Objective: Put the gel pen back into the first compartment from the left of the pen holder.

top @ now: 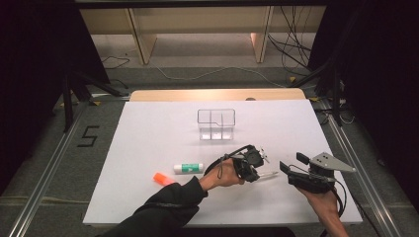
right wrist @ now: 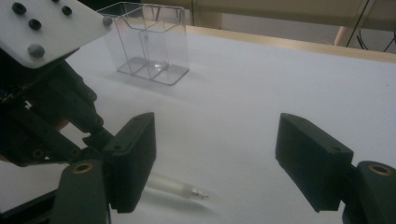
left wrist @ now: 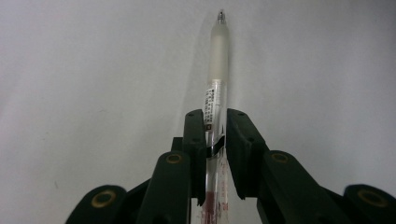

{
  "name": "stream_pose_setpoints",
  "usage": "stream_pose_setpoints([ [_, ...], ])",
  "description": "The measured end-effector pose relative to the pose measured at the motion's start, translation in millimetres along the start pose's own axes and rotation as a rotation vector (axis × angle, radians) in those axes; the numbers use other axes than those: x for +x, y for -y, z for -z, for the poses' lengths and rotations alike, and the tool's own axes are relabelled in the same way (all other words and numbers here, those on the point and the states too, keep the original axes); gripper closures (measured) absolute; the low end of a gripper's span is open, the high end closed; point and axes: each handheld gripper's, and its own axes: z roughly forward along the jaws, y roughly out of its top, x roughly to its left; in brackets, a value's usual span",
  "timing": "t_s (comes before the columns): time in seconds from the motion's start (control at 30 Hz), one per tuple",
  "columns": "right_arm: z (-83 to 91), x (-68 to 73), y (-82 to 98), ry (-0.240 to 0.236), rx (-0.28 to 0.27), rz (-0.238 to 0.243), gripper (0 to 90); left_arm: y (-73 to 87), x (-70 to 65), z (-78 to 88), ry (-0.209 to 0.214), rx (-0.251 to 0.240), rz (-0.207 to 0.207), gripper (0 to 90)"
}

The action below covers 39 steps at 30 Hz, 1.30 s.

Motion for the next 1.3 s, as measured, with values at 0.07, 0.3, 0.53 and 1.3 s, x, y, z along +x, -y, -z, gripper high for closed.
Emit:
stream_pose_setpoints([
  [0.07,0.0,-0.1,0.1,0.000,0.001,-0.002,29.8,2.1,2.7,3.7,-0.005,-0.003,0.003,78.3],
  [0.3,-0.7,0.5,0.4,-0.002,0.005,-0.004,29.8,9.3,10.0,12.3,-0.019,-0.004,0.027,79.3],
  [0.53,-1.3,1.3,0.6,-0.006,0.008,-0.004,29.8,14.7,16.4,23.4,-0.029,-0.031,0.043,79.3],
  [1.3,-4.2,9.2,-0.3,-0.089,0.007,-0.053,29.8,53.4,34.9,86.7,-0.144,-0.315,0.196,79.3],
])
